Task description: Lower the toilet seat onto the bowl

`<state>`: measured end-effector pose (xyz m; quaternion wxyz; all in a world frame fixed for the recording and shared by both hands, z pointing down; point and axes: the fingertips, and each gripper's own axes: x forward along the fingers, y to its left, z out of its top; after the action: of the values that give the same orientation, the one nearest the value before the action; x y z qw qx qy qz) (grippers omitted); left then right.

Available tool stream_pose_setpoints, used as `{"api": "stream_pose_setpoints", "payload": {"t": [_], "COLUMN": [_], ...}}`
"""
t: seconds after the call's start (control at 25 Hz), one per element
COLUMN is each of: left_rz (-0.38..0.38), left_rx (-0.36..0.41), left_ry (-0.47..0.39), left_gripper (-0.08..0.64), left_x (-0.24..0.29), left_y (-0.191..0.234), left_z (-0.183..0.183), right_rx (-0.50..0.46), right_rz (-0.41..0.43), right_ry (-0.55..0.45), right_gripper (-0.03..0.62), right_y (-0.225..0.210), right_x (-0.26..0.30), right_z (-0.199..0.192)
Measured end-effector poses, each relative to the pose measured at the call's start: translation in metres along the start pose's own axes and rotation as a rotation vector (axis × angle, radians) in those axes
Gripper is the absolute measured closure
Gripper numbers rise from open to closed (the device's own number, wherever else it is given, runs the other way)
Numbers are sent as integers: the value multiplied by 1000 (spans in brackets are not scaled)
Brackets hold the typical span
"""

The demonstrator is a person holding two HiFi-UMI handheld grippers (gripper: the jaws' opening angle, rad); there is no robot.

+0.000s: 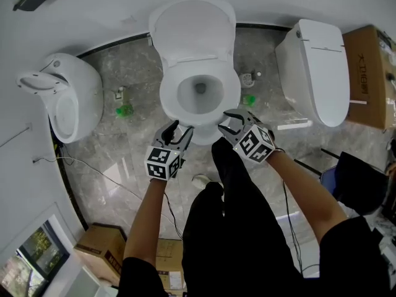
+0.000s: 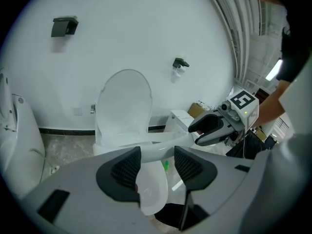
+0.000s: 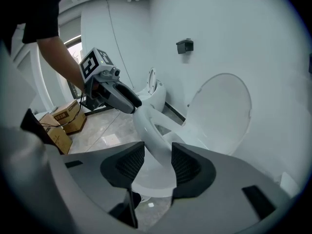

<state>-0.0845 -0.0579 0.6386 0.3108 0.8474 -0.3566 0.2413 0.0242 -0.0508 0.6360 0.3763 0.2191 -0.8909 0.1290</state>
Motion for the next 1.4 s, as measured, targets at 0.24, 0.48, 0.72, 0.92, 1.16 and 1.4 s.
{"api": "stream_pose_setpoints", "payload": {"t": [0.24, 0.48, 0.72, 0.92, 1.16, 1.4], "left_rz": [-1, -8, -3, -9, -10, -17], "left_rx": [-3, 1, 0, -3, -17, -15], "left_ry": [29, 54, 96, 124, 165, 203], "left_gripper": [339, 342, 344, 348, 354, 367], "left_x": [2, 3, 7, 9, 14, 24], "left_y": [-1, -2, -3, -5, -5, -4], "left_z": [-11, -30, -53, -68, -97, -128], "right_rx": [52, 46, 28, 22, 14, 5], "right_rz": [57, 66, 68, 76, 91, 96], "right_ry": [15, 28, 63, 80, 113, 151], "right_gripper": [420, 417, 417, 417, 423, 431], "right_y": [4, 15, 27, 35, 48, 62], "right_x": [3, 9, 18, 24, 36, 51], "right_z": [-7, -20, -37, -49, -70, -96]}}
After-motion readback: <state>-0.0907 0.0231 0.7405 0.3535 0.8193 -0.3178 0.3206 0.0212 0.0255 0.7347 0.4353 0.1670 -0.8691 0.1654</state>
